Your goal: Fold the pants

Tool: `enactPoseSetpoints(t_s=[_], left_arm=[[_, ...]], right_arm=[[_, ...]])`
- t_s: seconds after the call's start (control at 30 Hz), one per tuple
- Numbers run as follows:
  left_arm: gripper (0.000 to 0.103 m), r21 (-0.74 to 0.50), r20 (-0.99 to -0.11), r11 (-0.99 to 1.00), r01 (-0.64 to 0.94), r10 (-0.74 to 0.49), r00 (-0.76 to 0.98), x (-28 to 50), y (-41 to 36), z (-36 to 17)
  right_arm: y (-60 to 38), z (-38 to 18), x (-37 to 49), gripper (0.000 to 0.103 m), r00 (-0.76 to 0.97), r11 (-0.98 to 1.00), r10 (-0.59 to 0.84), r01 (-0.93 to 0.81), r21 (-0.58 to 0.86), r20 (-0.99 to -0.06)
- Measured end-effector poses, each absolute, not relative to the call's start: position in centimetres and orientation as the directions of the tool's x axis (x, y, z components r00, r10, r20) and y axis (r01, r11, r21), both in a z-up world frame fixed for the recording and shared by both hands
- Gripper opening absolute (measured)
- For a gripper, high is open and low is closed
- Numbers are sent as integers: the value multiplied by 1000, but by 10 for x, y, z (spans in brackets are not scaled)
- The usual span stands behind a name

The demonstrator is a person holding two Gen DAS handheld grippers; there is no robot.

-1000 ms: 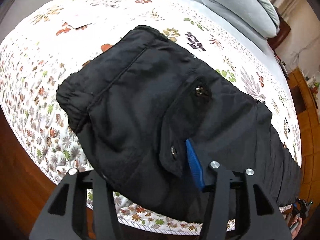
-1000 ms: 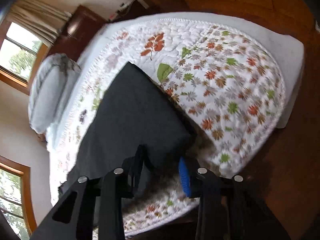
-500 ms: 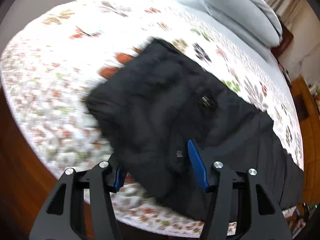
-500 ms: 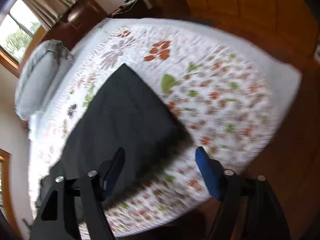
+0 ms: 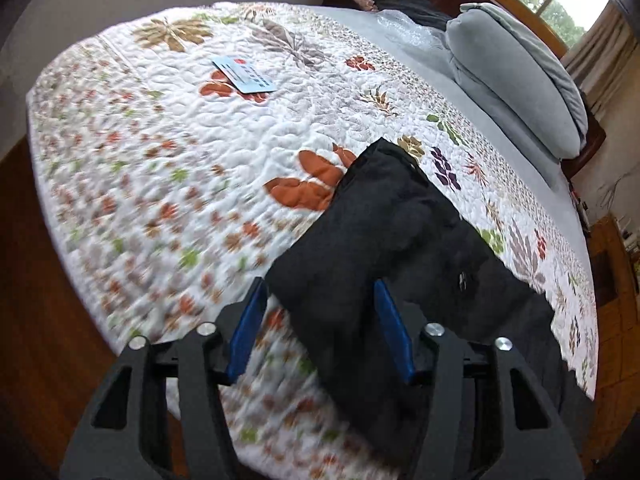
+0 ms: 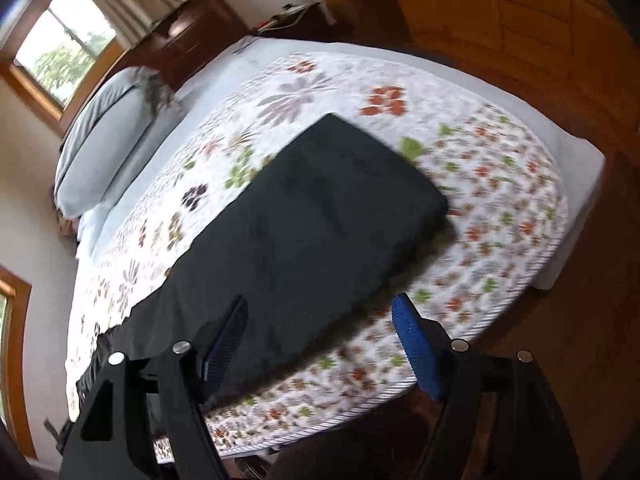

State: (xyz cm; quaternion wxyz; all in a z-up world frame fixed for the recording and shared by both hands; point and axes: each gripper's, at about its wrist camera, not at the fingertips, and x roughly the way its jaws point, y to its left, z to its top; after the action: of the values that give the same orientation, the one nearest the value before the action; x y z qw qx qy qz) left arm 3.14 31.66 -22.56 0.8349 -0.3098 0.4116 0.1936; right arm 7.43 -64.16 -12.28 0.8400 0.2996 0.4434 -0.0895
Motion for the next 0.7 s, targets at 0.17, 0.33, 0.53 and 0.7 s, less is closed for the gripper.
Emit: enactPoseSetpoints(t_s=[0.17, 0.33, 0.53, 0.7], left_arm=[[52, -365, -787, 749, -554, 69, 612, 52, 320, -221], [53, -275, -782, 793, -544, 144, 606, 34, 321, -208], [72, -154, -731, 761, -630, 342, 591, -10, 318, -170], [80, -98, -721, 869, -484, 274, 637, -1, 256, -156]], right_arm=[[-621, -119, 85, 75, 596, 827, 137, 371, 423, -791], [-620, -123, 81, 77, 595, 835, 160, 344, 430, -787], [-672, -146, 49, 84, 644, 705, 180, 443, 554, -744], [-696, -171, 39, 74, 672, 643, 219, 446, 622, -708]])
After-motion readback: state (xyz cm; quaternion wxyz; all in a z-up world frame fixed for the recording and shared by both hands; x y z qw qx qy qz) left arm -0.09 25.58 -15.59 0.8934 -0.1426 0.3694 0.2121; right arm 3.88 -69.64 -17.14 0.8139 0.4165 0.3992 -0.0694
